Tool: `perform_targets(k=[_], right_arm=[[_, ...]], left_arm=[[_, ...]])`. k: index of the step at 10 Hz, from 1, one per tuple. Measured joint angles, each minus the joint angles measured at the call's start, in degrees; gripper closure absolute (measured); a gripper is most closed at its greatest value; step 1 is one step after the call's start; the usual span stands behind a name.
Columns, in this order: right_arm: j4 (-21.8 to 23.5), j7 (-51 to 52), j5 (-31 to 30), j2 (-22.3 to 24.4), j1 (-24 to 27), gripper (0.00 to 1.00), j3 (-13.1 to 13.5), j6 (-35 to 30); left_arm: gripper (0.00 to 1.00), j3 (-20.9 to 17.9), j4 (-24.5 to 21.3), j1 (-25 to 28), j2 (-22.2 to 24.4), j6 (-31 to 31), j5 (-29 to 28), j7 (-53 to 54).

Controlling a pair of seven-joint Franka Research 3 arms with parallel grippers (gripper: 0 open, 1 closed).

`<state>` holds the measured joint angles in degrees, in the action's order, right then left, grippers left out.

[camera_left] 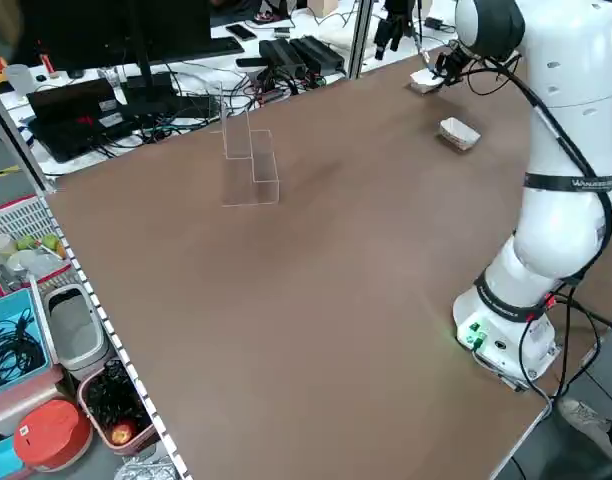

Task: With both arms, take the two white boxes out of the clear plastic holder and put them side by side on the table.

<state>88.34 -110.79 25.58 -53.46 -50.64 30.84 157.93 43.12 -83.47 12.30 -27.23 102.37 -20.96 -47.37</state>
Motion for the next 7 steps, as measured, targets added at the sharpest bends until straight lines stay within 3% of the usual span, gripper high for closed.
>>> perform_targets(k=[1, 2, 3, 4, 5, 7], right_arm=[[-0.09, -0.01, 0.0, -0.01, -0.01, 0.45, 0.03, 0.0], [-0.18, -0.01, 0.0, -0.01, -0.01, 0.33, 0.11, 0.0], [-0.36, -0.02, 0.0, 0.0, -0.02, 0.17, 0.46, 0.0], [-0.74, -0.02, 0.0, 0.08, 0.01, 0.11, 1.02, -0.31], [-1.06, -0.02, 0.0, 0.34, 0.05, 0.1, 1.46, -1.29], [-1.62, 0.02, -0.11, 0.69, 0.05, 0.08, 1.82, -3.13]], left_arm=[[0.0, 0.21, -1.07, 3.01, 1.76, -0.1, 2.81, 3.15], [0.0, -2.98, -1.75, 3.27, 4.46, -0.17, 6.99, 6.75], [0.0, -10.08, -2.69, 0.13, 8.19, -0.28, 11.32, 10.61], [0.0, -18.44, -3.62, -4.71, 11.95, -0.41, 14.51, 14.22], [0.0, -23.71, -4.45, -7.62, 15.24, -1.27, 16.39, 17.64], [0.0, -27.37, -5.39, -8.87, 19.67, -5.69, 16.87, 23.15]])
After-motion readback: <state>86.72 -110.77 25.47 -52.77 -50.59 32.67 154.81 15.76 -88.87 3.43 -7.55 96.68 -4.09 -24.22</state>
